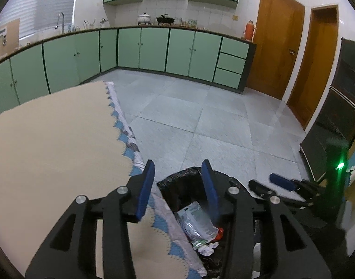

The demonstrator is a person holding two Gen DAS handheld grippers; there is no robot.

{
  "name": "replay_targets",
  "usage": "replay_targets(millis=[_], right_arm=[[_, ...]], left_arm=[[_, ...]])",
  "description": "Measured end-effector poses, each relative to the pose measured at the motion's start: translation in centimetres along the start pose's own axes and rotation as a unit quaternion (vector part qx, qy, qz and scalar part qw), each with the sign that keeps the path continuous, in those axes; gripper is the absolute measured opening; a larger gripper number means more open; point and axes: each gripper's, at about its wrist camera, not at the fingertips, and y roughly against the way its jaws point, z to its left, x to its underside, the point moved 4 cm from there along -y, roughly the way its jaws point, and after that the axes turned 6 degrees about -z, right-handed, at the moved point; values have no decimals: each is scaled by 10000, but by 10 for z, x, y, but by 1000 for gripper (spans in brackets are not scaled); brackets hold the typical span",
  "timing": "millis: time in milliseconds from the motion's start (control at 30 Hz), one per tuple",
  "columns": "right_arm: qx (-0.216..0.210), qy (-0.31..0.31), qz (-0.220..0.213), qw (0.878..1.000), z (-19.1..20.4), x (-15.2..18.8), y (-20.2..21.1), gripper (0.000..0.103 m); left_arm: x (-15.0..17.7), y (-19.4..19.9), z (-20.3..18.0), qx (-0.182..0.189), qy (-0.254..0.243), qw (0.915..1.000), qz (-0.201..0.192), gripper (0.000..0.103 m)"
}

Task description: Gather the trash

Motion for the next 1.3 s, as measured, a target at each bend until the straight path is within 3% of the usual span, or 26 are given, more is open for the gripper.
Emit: replay_targets(millis=[300,467,667,800,1300], right_arm=[[-183,101,-518,9984,17,-35,56,63],[-172,183,-638,9976,26,-43,82,71],[-136,314,-752,9966,39,-51,108,87],[-200,396,-833,9955,48,-54,123,97],[-649,598,-1218,9886,81,-52,185,97]], left_arm=[[-8,22,1,-76,-108,9998,-169,51],[-13,38,0,-51,-99,9995,-305,68],[-19,62,0,-46,-135,9986,-506,85],[-26,82,6,-84,-155,9978,-635,88],[-43,160,30,-454,-61,9925,-1136,91]])
